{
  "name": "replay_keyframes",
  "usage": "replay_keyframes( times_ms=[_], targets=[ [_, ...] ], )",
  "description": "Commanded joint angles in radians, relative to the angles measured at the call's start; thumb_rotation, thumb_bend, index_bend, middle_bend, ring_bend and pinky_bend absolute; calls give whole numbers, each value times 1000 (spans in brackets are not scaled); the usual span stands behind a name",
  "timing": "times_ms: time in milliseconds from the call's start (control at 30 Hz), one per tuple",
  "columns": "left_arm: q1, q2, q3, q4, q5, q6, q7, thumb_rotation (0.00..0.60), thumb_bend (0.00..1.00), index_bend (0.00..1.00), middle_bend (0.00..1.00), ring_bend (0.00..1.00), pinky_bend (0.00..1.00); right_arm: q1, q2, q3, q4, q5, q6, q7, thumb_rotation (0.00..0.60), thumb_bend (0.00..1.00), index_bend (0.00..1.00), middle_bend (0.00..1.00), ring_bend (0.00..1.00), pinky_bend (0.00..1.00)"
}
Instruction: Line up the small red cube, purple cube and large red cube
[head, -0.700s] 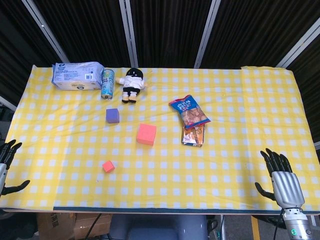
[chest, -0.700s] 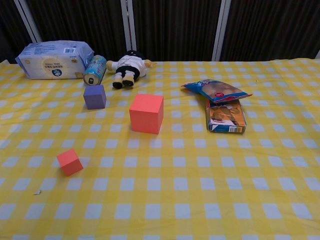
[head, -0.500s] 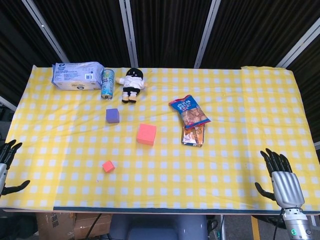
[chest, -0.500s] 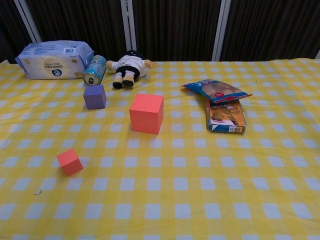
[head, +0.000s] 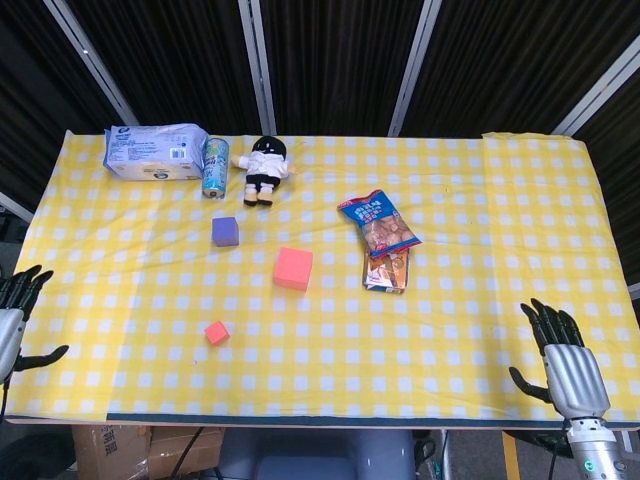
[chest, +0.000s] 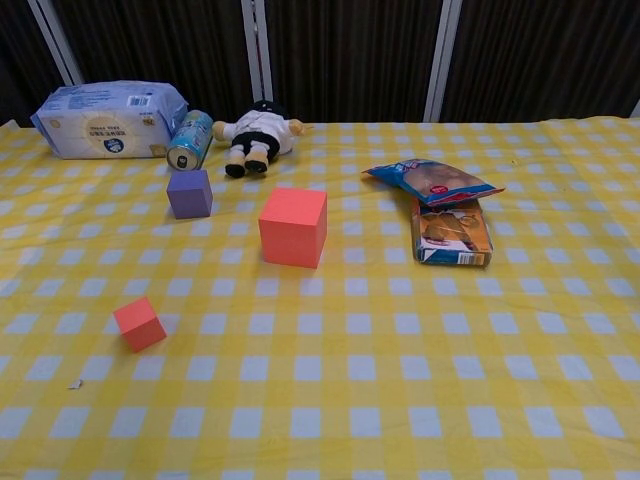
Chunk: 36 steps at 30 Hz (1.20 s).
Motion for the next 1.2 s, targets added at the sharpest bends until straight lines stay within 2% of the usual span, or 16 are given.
replay_keyframes(
  times_ms=[33, 133, 300, 433, 633, 900, 1200],
  targets=[
    [-97, -16, -71, -6, -118, -89, 97, 600, 186, 0, 0, 0, 0, 3, 5, -2, -3, 3, -11, 11, 600, 344, 0, 0, 0, 0],
    [-171, -42, -119, -5, -231, -153, 163, 600, 186, 15, 0, 0, 0, 6, 10, -2, -9, 4, -18, 26, 600, 344, 0, 0, 0, 0],
    [-286, -97, -176, 27, -408, -234, 259, 600, 204, 96, 0, 0, 0, 10, 16, -4, -14, 4, -29, 44, 600, 345, 0, 0, 0, 0],
    [-426, -188, -212, 119, -586, -302, 385, 600, 243, 124, 0, 0, 0, 14, 24, -2, -17, 12, -42, 77, 600, 345, 0, 0, 0, 0],
    [-598, -343, -231, 288, -802, -348, 523, 600, 258, 199, 0, 0, 0, 24, 38, 1, -21, 27, -67, 119, 600, 345, 0, 0, 0, 0],
    [-753, -509, -227, 508, -952, -401, 625, 600, 258, 227, 0, 0, 0, 25, 51, -1, -28, 30, -76, 148, 600, 344, 0, 0, 0, 0],
    [-850, -629, -217, 662, -1008, -434, 678, 600, 258, 213, 0, 0, 0, 26, 58, -3, -32, 31, -80, 169, 600, 345, 0, 0, 0, 0]
  ],
)
